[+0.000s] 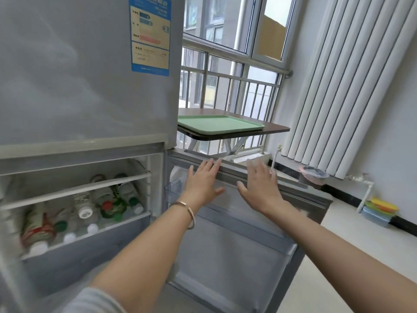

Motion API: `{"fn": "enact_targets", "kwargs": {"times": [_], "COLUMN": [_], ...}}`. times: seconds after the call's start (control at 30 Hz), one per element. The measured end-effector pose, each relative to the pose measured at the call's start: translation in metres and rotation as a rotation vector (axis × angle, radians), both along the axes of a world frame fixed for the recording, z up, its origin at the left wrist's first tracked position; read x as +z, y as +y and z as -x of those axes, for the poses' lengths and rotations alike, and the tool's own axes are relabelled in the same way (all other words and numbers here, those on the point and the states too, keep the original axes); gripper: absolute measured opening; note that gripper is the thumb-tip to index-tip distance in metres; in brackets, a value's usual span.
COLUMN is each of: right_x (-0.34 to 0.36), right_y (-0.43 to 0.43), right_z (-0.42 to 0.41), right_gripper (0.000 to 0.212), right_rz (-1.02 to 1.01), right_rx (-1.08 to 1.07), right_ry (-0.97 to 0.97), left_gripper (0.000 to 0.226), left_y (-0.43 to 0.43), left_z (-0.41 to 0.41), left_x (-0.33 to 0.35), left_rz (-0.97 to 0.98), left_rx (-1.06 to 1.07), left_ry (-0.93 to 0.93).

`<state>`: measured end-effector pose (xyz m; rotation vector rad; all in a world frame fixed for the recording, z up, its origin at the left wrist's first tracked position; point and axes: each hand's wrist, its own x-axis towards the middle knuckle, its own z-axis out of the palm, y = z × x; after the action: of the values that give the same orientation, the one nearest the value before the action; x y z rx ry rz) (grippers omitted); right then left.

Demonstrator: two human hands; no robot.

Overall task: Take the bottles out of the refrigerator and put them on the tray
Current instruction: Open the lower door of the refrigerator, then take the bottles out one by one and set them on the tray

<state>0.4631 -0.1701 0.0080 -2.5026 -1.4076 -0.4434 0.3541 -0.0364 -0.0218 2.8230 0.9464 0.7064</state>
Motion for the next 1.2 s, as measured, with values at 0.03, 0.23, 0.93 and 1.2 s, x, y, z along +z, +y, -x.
{"fn": "enact_targets", "kwargs": {"times": [0.03,0.23,0.93,1.2], "right_x": [0.005,0.016,-0.151,-0.197], "right_y": [0.008,0.089,0.291,0.377], "right_z": [0.007,0.076,0.173,0.169], "right_gripper": [0.050,0.019,0.022,0.059], "right_rz": [-0.118,-0.208,0.324,0.290], "right_rx": [0.081,0.471,0.523,0.299], "right_ry": [-0.033,-0.025,0.483,0.738], "left_gripper": [0.069,0.020,0.027,0.032], "left_y": [0.003,0.048,0.157,0.223], "left_z": [0.006,0.086,0.184,0.166], "left_x": [-0.001,-0.010,-0.122,-0.159], "left_rz": [-0.014,0.031,0.421,0.315], "left_rx": [0.061,0.395,0.715,0.662], "left_ry": [-0.136,-0.299,0.020,0.060]}}
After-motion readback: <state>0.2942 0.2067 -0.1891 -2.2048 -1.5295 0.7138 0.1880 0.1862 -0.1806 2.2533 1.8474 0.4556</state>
